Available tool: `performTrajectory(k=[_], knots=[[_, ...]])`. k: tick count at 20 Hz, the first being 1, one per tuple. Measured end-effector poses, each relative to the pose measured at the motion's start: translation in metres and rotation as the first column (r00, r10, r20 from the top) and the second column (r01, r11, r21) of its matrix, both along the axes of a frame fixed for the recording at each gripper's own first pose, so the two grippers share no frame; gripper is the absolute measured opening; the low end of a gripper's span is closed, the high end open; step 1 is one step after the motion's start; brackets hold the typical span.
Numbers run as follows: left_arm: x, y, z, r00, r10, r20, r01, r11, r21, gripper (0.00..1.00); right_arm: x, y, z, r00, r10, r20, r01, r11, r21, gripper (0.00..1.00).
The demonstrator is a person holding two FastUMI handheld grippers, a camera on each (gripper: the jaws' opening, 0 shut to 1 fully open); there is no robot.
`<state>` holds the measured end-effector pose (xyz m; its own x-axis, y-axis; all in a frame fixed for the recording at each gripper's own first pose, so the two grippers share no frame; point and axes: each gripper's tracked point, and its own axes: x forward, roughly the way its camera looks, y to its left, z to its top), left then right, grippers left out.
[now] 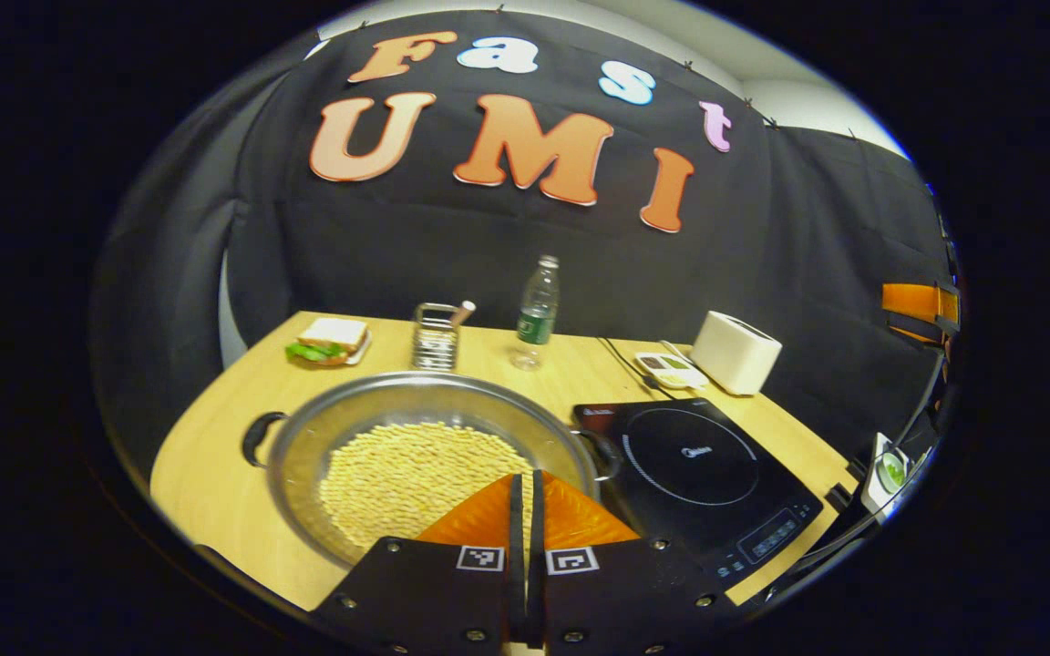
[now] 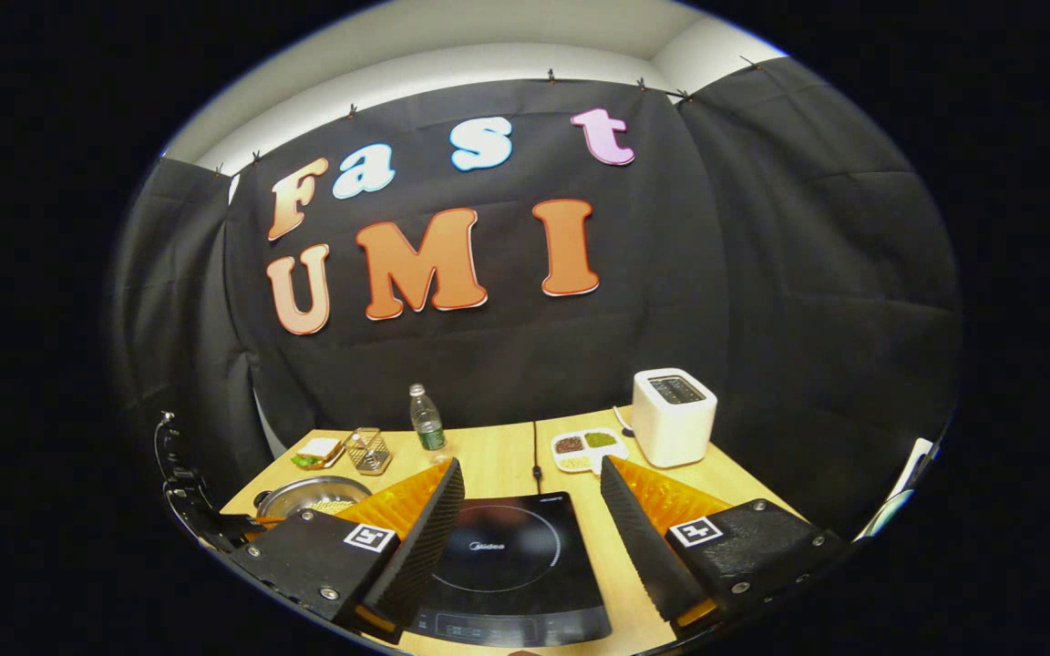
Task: First push the handle of the pot to place it horizontally, then grasp the pot with both hands and set it on the induction cooktop.
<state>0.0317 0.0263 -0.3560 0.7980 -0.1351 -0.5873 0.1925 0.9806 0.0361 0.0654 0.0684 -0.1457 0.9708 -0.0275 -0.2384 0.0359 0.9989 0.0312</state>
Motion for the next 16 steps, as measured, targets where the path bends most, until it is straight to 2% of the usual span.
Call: performTrajectory(k=[2, 5, 7, 8, 9, 12, 13, 14, 16], knots=[[0.006, 0.032, 0.017, 0.998, 0.039, 0.046, -0.039, 0.999, 0.002, 0.02, 0.003, 0.03, -0.015, 0.998, 0.045, -0.04, -0.044, 0.999, 0.022, 0.94], [0.01, 0.076, 0.028, 0.995, 0.082, 0.058, -0.083, 0.996, 0.016, 0.02, 0.008, 0.071, -0.036, 0.99, 0.105, -0.096, -0.099, 0.993, 0.06, 0.94], [0.019, 0.111, 0.038, 0.99, 0.124, 0.071, -0.127, 0.991, 0.035, 0.07, 0.017, 0.091, -0.046, 0.987, 0.115, -0.108, -0.111, 0.993, 0.049, 0.94], [0.02, 0.123, 0.037, 0.988, 0.138, 0.075, -0.141, 0.989, 0.034, 0.14, 0.022, 0.098, -0.053, 0.986, 0.116, -0.116, -0.112, 0.993, 0.044, 0.94], [0.021, 0.131, 0.037, 0.987, 0.143, 0.069, -0.145, 0.989, 0.022, 0.1, 0.027, 0.107, -0.06, 0.985, 0.119, -0.129, -0.114, 0.993, 0.042, 0.94], [0.031, 0.157, 0.032, 0.984, 0.17, 0.049, -0.171, 0.985, 0.013, 0.86, 0.041, 0.138, -0.088, 0.972, 0.145, -0.187, -0.136, 0.989, 0.062, 0.94], [0.036, 0.168, 0.027, 0.982, 0.182, 0.043, -0.183, 0.983, 0.023, 0.83, 0.045, 0.147, -0.098, 0.965, 0.153, -0.213, -0.141, 0.987, 0.071, 0.94], [0.039, 0.177, 0.024, 0.982, 0.186, 0.036, -0.187, 0.982, 0.03, 0.88, 0.052, 0.157, -0.107, 0.957, 0.16, -0.24, -0.147, 0.986, 0.073, 0.94], [0.046, 0.183, 0.011, 0.985, 0.174, 0.005, -0.174, 0.985, 0.015, 0.88, 0.062, 0.172, -0.127, 0.942, 0.169, -0.29, -0.159, 0.986, 0.06, 0.94]])
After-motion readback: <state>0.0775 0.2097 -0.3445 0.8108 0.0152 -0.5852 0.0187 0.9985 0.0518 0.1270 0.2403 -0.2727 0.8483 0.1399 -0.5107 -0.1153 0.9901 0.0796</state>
